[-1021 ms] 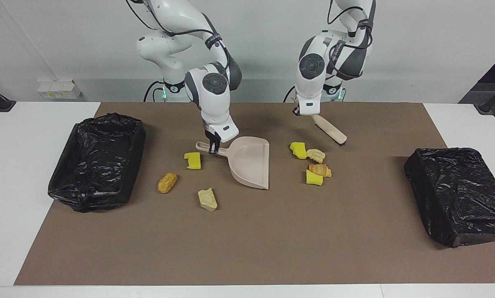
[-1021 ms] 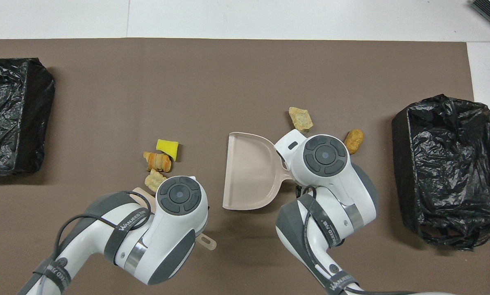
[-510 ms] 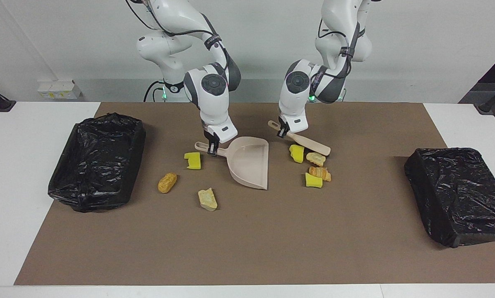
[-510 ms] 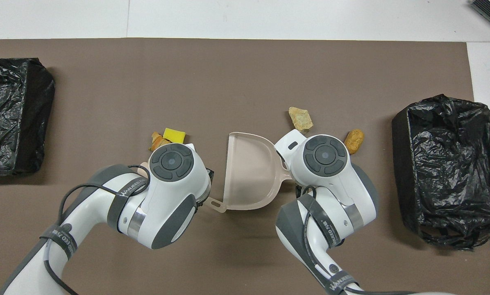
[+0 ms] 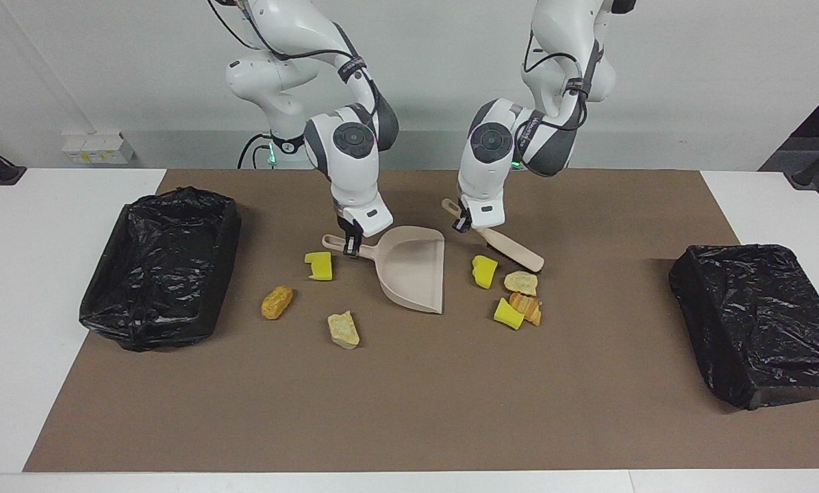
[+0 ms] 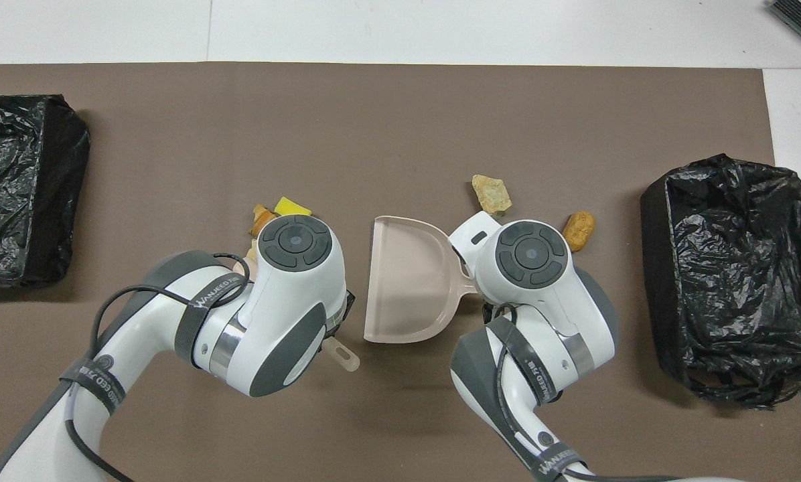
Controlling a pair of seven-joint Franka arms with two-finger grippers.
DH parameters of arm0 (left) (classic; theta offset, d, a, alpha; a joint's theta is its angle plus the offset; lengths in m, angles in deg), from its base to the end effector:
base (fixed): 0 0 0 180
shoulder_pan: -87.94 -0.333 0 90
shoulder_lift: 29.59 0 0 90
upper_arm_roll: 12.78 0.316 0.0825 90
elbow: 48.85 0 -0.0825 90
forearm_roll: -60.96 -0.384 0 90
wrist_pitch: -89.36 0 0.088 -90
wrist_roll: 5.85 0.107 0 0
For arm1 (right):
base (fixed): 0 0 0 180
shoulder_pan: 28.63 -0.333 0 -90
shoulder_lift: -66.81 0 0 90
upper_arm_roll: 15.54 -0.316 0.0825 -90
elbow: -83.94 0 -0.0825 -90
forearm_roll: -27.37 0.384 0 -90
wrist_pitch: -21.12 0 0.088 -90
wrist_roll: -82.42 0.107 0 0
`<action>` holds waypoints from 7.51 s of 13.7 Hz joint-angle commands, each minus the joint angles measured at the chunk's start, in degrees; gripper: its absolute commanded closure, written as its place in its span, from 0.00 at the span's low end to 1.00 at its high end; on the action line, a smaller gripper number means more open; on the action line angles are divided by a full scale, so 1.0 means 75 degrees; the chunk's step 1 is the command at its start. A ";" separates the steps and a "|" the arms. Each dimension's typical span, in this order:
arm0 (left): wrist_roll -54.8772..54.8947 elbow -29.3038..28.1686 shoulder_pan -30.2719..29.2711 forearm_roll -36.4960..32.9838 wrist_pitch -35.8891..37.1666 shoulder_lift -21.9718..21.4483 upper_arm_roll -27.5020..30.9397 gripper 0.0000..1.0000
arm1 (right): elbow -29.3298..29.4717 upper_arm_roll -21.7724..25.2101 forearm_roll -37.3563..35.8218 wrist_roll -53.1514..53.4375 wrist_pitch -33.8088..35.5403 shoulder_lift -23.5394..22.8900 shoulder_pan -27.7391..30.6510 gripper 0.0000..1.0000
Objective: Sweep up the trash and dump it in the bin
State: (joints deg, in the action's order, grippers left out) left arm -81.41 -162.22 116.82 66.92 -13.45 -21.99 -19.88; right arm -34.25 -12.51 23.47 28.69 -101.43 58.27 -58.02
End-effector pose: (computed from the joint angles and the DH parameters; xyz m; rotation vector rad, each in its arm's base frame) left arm 0.4373 -0.3267 0.3804 -2.7260 -1.0394 0.3997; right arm 0.5079 0.2490 0.3568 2.3292 2.0364 -0.1330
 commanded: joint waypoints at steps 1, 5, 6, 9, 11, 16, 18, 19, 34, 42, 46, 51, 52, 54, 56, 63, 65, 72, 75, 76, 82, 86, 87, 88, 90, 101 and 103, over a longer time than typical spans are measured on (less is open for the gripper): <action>0.1386 0.0011 -0.0391 -0.0034 0.0454 -0.0380 0.0078 1.00 | -0.0143 -0.0064 -0.0159 0.0261 0.0085 0.0143 0.0087 1.00; 0.3892 0.0010 -0.1480 -0.0336 0.0186 -0.0440 0.0090 1.00 | -0.0143 -0.0064 -0.0159 0.0308 0.0097 0.0143 0.0075 1.00; 0.4722 -0.0013 -0.1727 -0.0431 -0.0141 -0.0405 0.0090 1.00 | -0.0143 -0.0064 -0.0159 0.0308 0.0097 0.0143 0.0075 1.00; 0.6821 -0.0235 -0.2209 -0.0467 -0.0834 -0.0381 0.0090 1.00 | -0.0143 -0.0064 -0.0159 0.0308 0.0097 0.0143 0.0063 1.00; 0.8252 -0.0527 -0.2466 -0.0549 -0.0905 -0.0416 0.0090 1.00 | -0.0143 -0.0064 -0.0159 0.0308 0.0097 0.0143 0.0063 1.00; 0.8809 -0.1336 -0.2200 -0.1042 -0.1665 -0.0533 0.0055 1.00 | -0.0143 -0.0064 -0.0159 0.0367 0.0097 0.0143 0.0063 1.00; 0.8460 -0.1326 -0.1767 -0.1030 -0.1983 -0.0475 0.0055 1.00 | -0.0143 -0.0064 -0.0159 0.0367 0.0097 0.0155 0.0063 1.00; 0.8040 -0.1314 -0.1533 -0.0995 -0.2100 -0.0417 0.0043 1.00 | -0.0143 -0.0064 -0.0159 0.0367 0.0097 0.0144 0.0063 1.00; 0.5046 -0.0015 0.1145 0.0083 -0.1552 -0.0673 0.0125 1.00 | -0.0143 -0.0064 -0.0159 0.0367 0.0097 0.0155 0.0063 1.00; 0.8995 0.1470 -0.0802 -0.1216 -0.1925 0.1161 0.0161 1.00 | -0.0155 -0.0064 -0.0159 0.0425 0.0097 0.0167 0.0063 1.00; 1.0726 0.1979 -0.1225 -0.1671 -0.2100 0.1716 0.0161 1.00 | -0.0155 -0.0064 -0.0171 0.0519 0.0097 0.0167 0.0052 1.00; 1.0989 0.1021 -0.1155 -0.1780 -0.2183 0.1449 0.0161 1.00 | -0.0237 -0.0064 -0.0101 0.1993 0.0706 0.0307 -0.0030 1.00; 1.0977 0.0809 -0.1132 -0.1780 -0.2229 0.1354 0.0149 1.00 | -0.0237 -0.0076 -0.0089 0.2170 0.0799 0.0319 -0.0030 1.00; 1.0942 0.0411 -0.0981 -0.1768 -0.2171 0.1097 0.0137 1.00 | -0.0260 -0.0076 -0.0089 0.2183 0.0800 0.0331 -0.0030 1.00; 1.0826 -0.0209 -0.0805 -0.1768 -0.2101 0.0734 0.0102 1.00 | -0.0260 -0.0076 -0.0089 0.2183 0.0800 0.0331 -0.0042 1.00; 0.8800 -0.1232 0.1162 -0.1407 -0.1820 -0.0228 0.0067 1.00 | -0.0260 -0.0076 -0.0089 0.2183 0.0800 0.0331 -0.0042 1.00; 0.8471 -0.1220 0.1538 -0.1078 -0.1680 -0.0357 0.0067 1.00 | -0.0260 -0.0076 -0.0077 0.2183 0.0789 0.0331 -0.0042 1.00; 0.8481 -0.0963 0.1003 -0.1065 -0.0660 -0.0966 0.0161 1.00 | -0.0260 -0.0076 -0.0065 0.2183 0.0800 0.0319 -0.0042 1.00; 0.8504 -0.0880 0.0744 -0.1065 -0.0578 -0.1212 0.0172 1.00 | -0.0225 -0.0076 -0.0042 0.2161 0.0859 0.0377 -0.0007 1.00; 0.8504 -0.0857 0.0662 -0.1065 -0.0461 -0.1271 0.0172 1.00 | -0.0225 -0.0076 -0.0042 0.2114 0.0847 0.0459 0.0063 1.00; 0.8446 -0.0706 -0.0333 -0.1100 -0.0051 -0.1893 0.0231 1.00 | -0.0190 -0.0053 0.0719 0.0510 0.1479 0.1454 0.1151 1.00; 0.8458 -0.0306 -0.1236 -0.1112 0.0324 -0.1893 0.0231 1.00 | 0.0533 0.0017 0.0731 -0.0929 0.3079 0.2006 0.2579 1.00; 0.8399 -0.0376 -0.1365 -0.1112 0.0371 -0.1962 0.0231 1.00 | 0.0757 0.0041 0.0720 -0.1375 0.3399 0.2018 0.3024 1.00; 0.8387 -0.0388 -0.1563 -0.1112 0.0349 -0.1975 0.0231 1.00 | 0.0968 0.0029 0.0662 -0.1924 0.3506 0.2007 0.3550 1.00; 0.8364 -0.0411 -0.1659 -0.1100 0.0313 -0.1963 0.0231 1.00 | 0.1459 0.0041 0.0498 -0.3096 0.3519 0.1774 0.4593 1.00; 0.8165 -0.2227 -0.1613 -0.0574 -0.0998 -0.2503 0.0207 1.00 | 0.0974 0.0017 -0.4398 -0.5199 0.0958 0.1724 0.6157 1.00; 0.7559 -0.2367 -0.1029 -0.0246 -0.0929 -0.2362 0.0196 1.00 | 0.0457 0.0018 -0.4635 -0.5153 0.0707 0.1889 0.6181 1.00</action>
State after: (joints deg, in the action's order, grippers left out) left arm -20.50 -177.32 105.28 63.21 -19.02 -38.67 -18.55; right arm -25.08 -12.29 -8.68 -9.33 -93.44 68.78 -11.92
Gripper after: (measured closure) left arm 0.736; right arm 0.687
